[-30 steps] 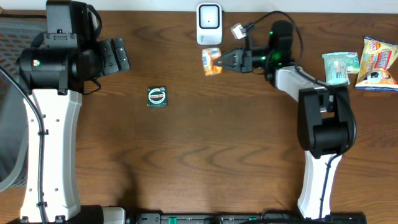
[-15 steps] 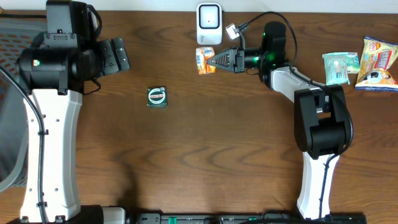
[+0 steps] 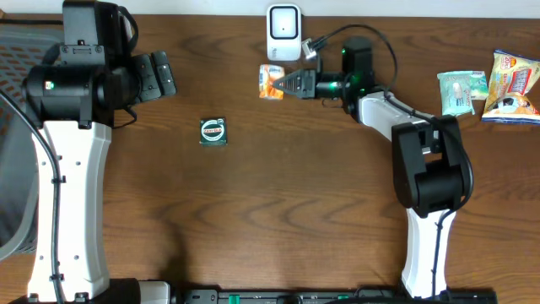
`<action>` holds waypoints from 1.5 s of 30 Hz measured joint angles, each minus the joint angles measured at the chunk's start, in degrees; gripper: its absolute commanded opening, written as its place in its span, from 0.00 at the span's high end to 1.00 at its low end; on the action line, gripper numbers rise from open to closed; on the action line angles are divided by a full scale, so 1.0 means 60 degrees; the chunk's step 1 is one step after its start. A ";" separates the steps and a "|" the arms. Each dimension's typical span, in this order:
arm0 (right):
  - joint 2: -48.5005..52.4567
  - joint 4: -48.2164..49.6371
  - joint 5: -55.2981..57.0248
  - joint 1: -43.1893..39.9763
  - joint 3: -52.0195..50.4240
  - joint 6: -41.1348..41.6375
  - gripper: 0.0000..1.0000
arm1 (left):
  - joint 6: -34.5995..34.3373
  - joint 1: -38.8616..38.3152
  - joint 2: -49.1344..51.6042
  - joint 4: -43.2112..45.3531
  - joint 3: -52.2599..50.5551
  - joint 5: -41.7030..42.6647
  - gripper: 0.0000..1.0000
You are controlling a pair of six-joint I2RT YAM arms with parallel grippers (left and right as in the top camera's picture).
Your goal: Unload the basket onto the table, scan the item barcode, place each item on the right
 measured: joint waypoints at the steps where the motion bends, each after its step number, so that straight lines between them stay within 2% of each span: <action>1: 0.0000 -0.0270 0.0295 0.0015 0.0000 -0.0168 0.99 | 0.0000 0.0000 0.0000 -0.0004 0.0000 0.0000 0.02; 7: -0.0743 -0.3544 0.2830 -0.0051 -0.0004 -0.1756 0.99 | 0.0000 0.0000 0.0000 -0.0004 0.0000 0.0000 0.02; 12: -0.2157 -0.5748 0.6342 0.0058 0.0062 -0.3614 0.99 | 0.0000 0.0000 0.0000 -0.0004 0.0000 0.0000 0.02; 17: -0.2761 -0.6218 0.9919 0.0688 0.0270 -0.5821 0.99 | 0.0000 0.0000 0.0000 -0.0004 0.0000 0.0000 0.02; 23: -0.2692 -0.5584 1.2302 0.1410 0.0262 -0.7628 0.99 | 0.0000 0.0000 0.0000 0.0000 0.0000 0.0000 0.02; 28: -0.2692 -0.4218 1.3049 0.1614 0.0284 -0.8408 0.99 | 0.0000 0.0000 0.0000 0.0000 0.0000 0.0000 0.02; 34: -0.2645 -0.3636 1.3060 0.1603 0.0863 -0.8947 0.99 | 0.0000 0.0000 0.0000 0.0000 0.0000 0.0000 0.02; 39: -0.2200 -0.3628 1.2914 0.1603 0.2262 -0.9522 0.99 | 0.0000 0.0000 0.0000 0.0000 0.0000 0.0004 0.02; 45: -0.0780 -0.4371 1.2885 0.1603 0.4517 -1.0021 0.99 | 0.0000 0.0000 0.0000 0.0000 0.0000 0.0000 0.02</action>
